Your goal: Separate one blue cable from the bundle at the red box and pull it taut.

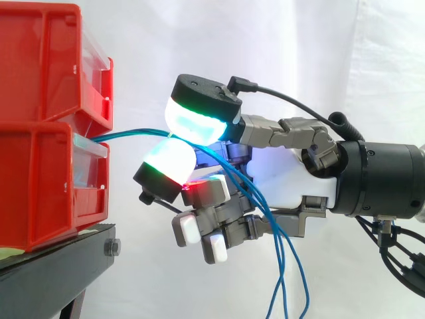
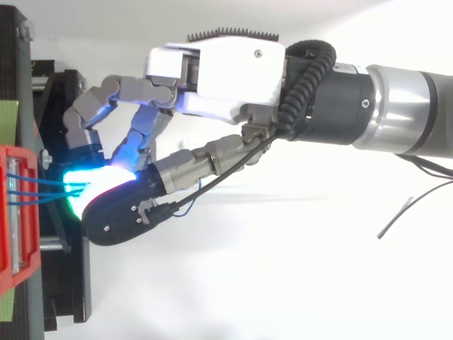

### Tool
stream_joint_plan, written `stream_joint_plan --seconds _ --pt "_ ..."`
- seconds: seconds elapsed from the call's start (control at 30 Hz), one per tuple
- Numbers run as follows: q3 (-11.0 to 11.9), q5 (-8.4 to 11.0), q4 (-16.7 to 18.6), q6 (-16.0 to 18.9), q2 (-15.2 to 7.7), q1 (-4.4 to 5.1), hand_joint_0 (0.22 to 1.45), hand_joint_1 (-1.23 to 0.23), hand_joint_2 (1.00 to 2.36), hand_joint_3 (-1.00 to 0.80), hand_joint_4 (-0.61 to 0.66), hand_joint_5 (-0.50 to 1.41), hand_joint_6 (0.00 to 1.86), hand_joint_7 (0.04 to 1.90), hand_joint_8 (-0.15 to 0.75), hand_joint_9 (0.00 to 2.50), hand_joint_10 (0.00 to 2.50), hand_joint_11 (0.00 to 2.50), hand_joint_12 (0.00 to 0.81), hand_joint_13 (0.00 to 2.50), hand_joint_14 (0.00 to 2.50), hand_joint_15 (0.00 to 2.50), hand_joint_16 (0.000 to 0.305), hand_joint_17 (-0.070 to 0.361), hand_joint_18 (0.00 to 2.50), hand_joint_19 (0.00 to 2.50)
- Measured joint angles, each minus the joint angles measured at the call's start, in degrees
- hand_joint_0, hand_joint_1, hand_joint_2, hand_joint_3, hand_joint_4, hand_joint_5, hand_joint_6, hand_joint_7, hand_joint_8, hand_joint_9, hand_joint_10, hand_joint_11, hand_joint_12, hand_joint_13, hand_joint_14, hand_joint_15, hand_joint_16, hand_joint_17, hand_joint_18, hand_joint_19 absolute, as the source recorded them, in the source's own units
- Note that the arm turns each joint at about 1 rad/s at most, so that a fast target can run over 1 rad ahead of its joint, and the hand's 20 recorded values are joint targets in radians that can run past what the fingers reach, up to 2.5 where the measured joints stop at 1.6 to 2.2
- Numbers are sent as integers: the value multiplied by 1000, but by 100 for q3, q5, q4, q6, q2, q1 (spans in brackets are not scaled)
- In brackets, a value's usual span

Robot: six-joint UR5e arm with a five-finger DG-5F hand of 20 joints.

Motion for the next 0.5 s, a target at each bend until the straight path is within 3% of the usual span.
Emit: stream_joint_plan --seconds 0.13,0.5 --pt "0 0 -3 0 0 -1 806 -904 1000 -500 29 -194 922 1212 287 1041 27 1189 377 954 25 694 52 118 896 797" --pt "0 1 -12 0 0 6 748 -912 1000 -500 106 -181 922 1207 291 1110 25 1211 369 990 26 699 52 116 942 787"
